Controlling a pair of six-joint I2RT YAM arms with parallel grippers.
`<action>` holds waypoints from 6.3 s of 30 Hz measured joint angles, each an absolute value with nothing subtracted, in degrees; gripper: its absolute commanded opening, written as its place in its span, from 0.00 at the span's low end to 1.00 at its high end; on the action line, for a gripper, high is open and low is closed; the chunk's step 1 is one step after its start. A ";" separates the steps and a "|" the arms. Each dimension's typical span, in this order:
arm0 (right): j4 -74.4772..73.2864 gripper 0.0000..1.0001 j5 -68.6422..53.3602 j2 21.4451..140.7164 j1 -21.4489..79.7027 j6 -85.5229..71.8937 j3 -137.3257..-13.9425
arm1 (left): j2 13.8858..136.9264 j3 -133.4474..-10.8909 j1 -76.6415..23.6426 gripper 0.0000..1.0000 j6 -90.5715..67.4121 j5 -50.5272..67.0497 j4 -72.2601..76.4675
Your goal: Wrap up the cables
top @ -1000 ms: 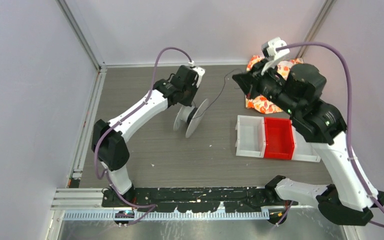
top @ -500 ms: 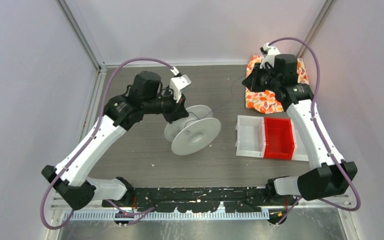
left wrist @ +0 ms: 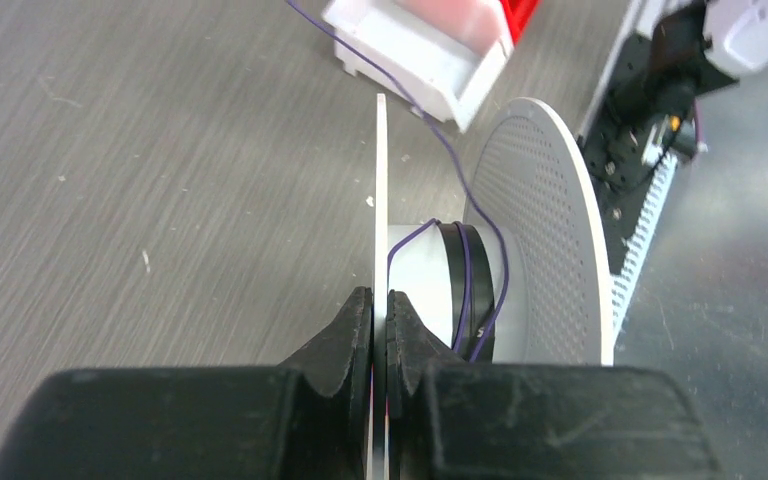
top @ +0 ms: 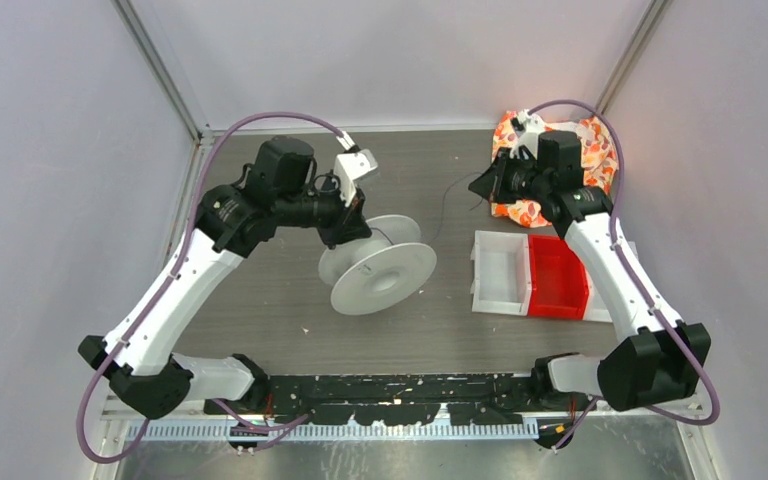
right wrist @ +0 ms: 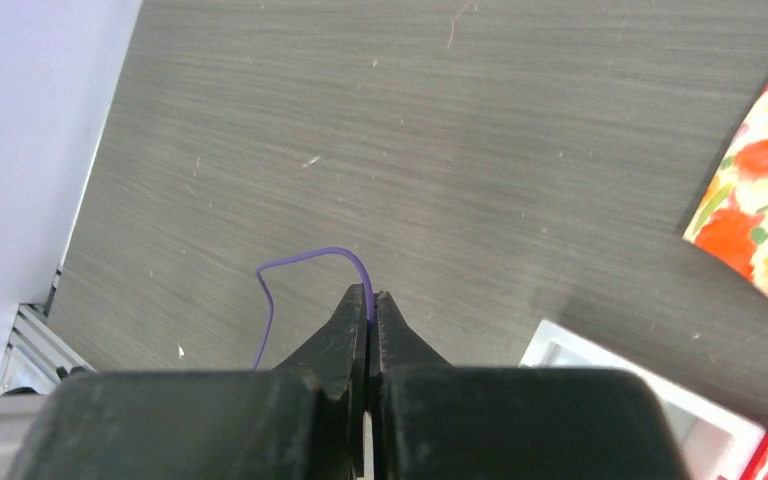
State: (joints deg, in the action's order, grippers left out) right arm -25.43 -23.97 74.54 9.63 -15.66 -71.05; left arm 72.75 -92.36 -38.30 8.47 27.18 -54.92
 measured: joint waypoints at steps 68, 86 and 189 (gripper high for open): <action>-44.56 0.01 -8.08 76.34 41.08 -4.05 -85.84 | 75.64 -82.54 -35.00 0.01 9.10 23.16 -44.86; -37.56 0.00 -26.44 68.84 31.73 -1.08 -72.07 | 76.64 -88.03 -31.55 0.00 11.75 41.08 -48.73; -37.63 0.52 -27.83 74.85 14.46 -43.51 -72.40 | 87.15 -72.12 -13.39 0.00 -47.29 56.86 6.11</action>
State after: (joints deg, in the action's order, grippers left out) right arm -37.63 -27.83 74.85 14.46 -43.51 -72.40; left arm 87.15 -72.12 -13.39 -47.29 56.86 6.11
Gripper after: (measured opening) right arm 0.504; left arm 0.063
